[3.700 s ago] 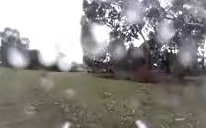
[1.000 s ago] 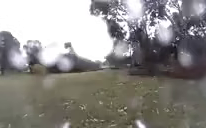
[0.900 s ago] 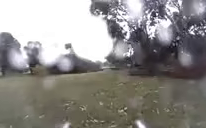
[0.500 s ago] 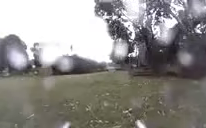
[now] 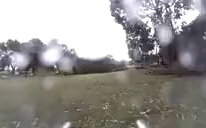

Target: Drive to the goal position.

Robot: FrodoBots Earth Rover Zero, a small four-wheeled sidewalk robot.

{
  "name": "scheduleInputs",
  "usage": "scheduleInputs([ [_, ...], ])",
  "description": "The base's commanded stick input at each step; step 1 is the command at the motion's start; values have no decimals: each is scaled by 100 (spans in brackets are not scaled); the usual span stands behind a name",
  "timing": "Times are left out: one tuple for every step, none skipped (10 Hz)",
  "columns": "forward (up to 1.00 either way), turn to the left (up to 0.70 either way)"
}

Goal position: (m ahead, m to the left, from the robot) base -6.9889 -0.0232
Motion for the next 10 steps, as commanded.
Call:
scheduleInputs([
  [0, 98],
  [0, 98],
  [0, 98],
  [0, 98],
  [0, 98],
  [0, 98],
  [0, 98],
  [0, 98],
  [0, 98],
  [0, 98],
])
